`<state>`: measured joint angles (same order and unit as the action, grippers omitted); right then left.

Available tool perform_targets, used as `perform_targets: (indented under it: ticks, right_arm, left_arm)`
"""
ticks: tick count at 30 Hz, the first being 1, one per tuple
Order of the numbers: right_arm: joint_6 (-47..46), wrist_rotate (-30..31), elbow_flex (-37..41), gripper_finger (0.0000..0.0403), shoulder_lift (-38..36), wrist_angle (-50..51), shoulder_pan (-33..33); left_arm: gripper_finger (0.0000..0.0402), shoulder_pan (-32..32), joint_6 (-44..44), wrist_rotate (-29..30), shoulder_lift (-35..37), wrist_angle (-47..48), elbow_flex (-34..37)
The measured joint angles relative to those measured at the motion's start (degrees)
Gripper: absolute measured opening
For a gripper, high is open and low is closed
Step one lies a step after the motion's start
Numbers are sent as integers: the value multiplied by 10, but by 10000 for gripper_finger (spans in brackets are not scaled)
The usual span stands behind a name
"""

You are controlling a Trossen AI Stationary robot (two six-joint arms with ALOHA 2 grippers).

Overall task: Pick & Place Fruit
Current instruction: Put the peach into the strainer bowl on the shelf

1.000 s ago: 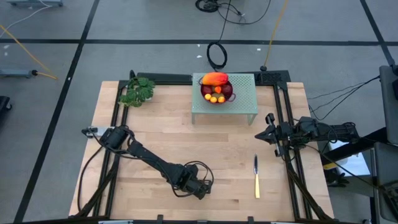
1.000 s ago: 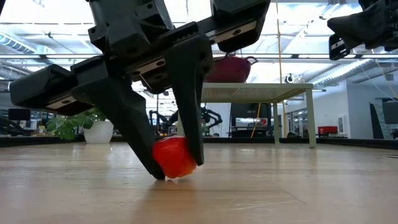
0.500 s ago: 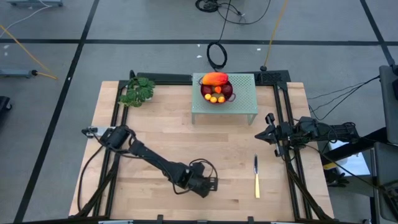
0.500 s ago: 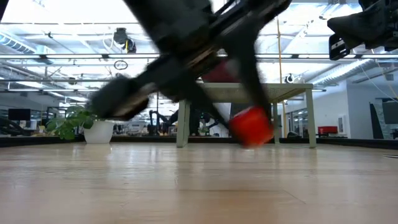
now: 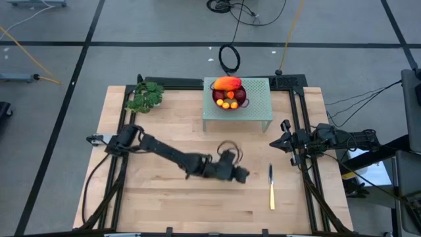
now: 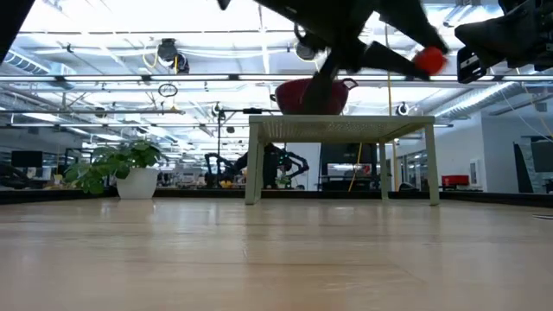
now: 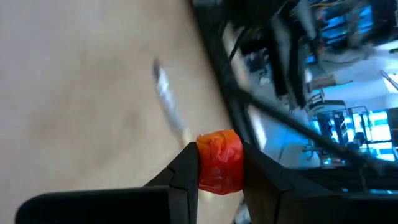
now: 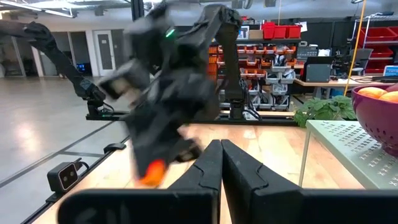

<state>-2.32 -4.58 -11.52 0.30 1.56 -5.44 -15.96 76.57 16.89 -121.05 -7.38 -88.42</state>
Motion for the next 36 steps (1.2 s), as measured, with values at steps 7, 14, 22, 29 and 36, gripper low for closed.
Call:
perform_targets:
  ticks: [7,14,22,29,36]
  right_arm:
    - [0,0,0,0,0,0,0]
    - [0,0,0,0,0,0,0]
    - [0,0,0,0,0,0,0]
    - [0,0,0,0,0,0,0]
    - [24,0,0,0,0,0,0]
  left_arm:
    - [88,69,-173,5,81,3,0]
    - [88,134,-328,46,178,79,0]
    - [88,194,-435,98,239,151,-1]
    - [87,235,-454,83,240,167,-1]
    - [87,247,-476,65,240,198,-5]
